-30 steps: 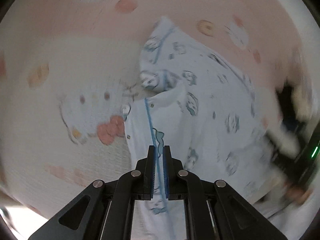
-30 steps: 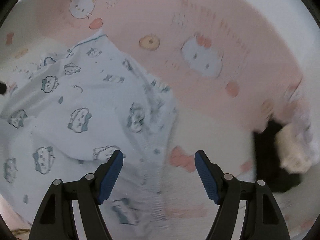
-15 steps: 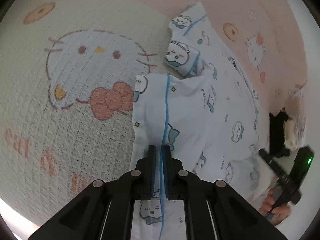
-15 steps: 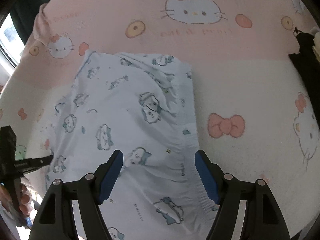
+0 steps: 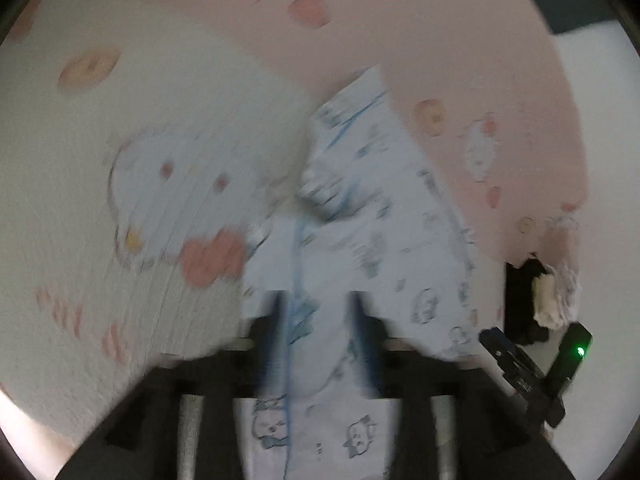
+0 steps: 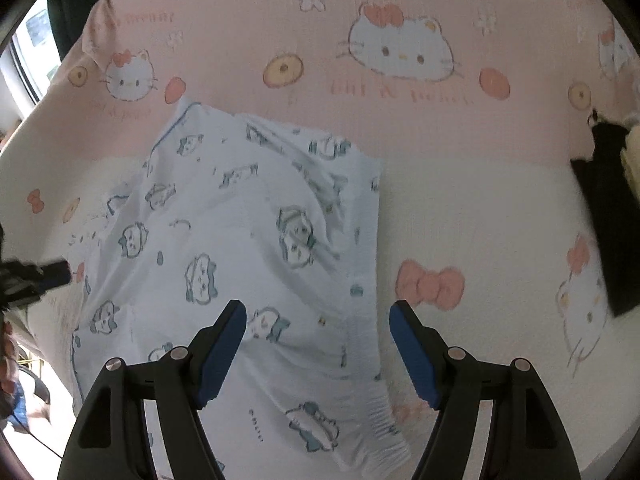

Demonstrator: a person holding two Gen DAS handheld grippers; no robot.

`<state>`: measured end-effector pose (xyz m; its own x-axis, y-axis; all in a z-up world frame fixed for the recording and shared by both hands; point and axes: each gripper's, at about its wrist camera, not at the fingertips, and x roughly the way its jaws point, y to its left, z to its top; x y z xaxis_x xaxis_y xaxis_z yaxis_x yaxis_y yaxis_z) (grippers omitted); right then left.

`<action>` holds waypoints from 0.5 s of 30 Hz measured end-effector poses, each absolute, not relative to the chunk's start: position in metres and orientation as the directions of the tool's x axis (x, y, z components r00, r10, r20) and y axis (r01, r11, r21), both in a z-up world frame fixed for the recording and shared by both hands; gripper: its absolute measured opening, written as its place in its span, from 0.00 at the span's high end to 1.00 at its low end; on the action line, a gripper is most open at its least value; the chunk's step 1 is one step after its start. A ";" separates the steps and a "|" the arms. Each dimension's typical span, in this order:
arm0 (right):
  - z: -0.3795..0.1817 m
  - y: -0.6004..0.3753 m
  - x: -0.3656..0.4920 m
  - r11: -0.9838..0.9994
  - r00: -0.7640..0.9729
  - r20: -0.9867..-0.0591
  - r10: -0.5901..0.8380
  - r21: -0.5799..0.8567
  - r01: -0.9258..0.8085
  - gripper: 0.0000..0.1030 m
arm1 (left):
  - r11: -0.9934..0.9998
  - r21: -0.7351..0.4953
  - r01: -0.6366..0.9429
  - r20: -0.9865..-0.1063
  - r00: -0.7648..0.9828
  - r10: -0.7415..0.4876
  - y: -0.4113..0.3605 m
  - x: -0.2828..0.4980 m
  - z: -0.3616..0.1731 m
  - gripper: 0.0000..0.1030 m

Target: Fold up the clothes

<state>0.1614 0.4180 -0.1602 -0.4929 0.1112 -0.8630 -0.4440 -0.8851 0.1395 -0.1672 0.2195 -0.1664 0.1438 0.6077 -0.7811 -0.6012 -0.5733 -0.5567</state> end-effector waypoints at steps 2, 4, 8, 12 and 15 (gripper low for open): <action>-0.158 0.424 0.158 -0.880 -0.493 -0.863 0.105 0.151 -0.451 0.29 | -0.586 -0.552 -0.594 -0.783 0.127 0.609 0.221 -0.177 -0.167 0.06; -0.156 0.431 0.154 -0.873 -0.496 -0.863 0.094 0.168 -0.458 0.29 | -0.615 -0.533 -0.582 -0.798 0.104 0.593 0.223 -0.188 -0.172 0.06; -0.155 0.448 0.147 -0.855 -0.494 -0.867 0.056 0.213 -0.472 0.29 | -0.657 -0.486 -0.577 -0.830 0.069 0.554 0.233 -0.205 -0.181 0.06; -0.159 0.464 0.147 -0.835 -0.475 -0.880 0.023 0.244 -0.494 0.29 | -0.662 -0.434 -0.611 -0.858 0.055 0.511 0.236 -0.204 -0.190 0.07; -0.167 0.479 0.148 -0.808 -0.476 -0.879 -0.040 0.308 -0.502 0.28 | -0.636 -0.414 -0.651 -0.867 0.070 0.493 0.255 -0.196 -0.199 0.07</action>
